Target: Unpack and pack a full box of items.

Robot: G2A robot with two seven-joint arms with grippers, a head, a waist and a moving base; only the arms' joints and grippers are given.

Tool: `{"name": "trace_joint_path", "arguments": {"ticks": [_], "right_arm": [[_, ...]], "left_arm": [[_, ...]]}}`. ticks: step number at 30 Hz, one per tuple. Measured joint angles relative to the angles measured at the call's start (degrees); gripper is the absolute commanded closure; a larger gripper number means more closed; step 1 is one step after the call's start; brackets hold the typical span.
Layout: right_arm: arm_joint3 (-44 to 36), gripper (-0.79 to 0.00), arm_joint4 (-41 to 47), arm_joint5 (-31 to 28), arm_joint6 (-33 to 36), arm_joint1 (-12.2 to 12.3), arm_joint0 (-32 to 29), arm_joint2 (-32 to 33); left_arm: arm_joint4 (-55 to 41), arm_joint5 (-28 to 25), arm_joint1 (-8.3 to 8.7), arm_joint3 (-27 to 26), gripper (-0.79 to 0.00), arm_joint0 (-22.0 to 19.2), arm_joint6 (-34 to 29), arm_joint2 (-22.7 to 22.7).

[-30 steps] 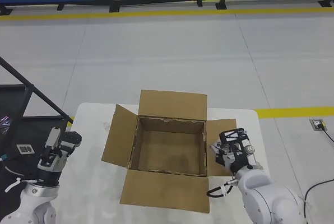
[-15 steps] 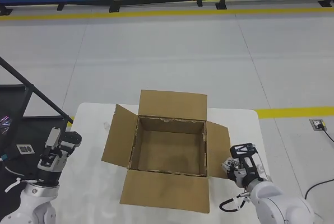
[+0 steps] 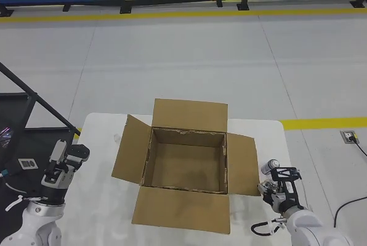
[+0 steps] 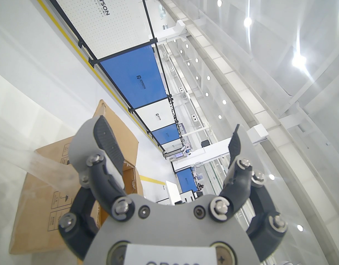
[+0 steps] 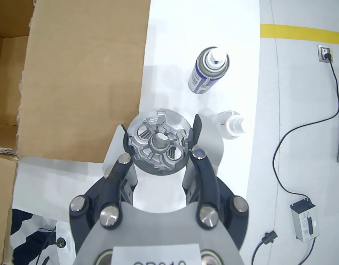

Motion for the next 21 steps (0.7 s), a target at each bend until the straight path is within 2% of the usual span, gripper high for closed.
{"name": "trace_joint_path", "arguments": {"ticks": [6,15,21], "right_arm": [[3.08,0.0,-1.96,-6.55,-4.06,0.67,-2.58,0.65],[4.31,0.0,-3.22,-7.26,-9.48,1.07,-7.17,1.18],[7.02,0.0,-2.46,-8.38,-11.21,1.26,-7.48,0.48]], "left_arm": [[0.0,0.0,0.0,0.0,-0.785,0.0,0.0,0.0],[0.0,0.0,0.0,0.0,-0.785,0.0,0.0,0.0],[0.0,0.0,0.0,0.0,-0.785,0.0,0.0,0.0]]}}
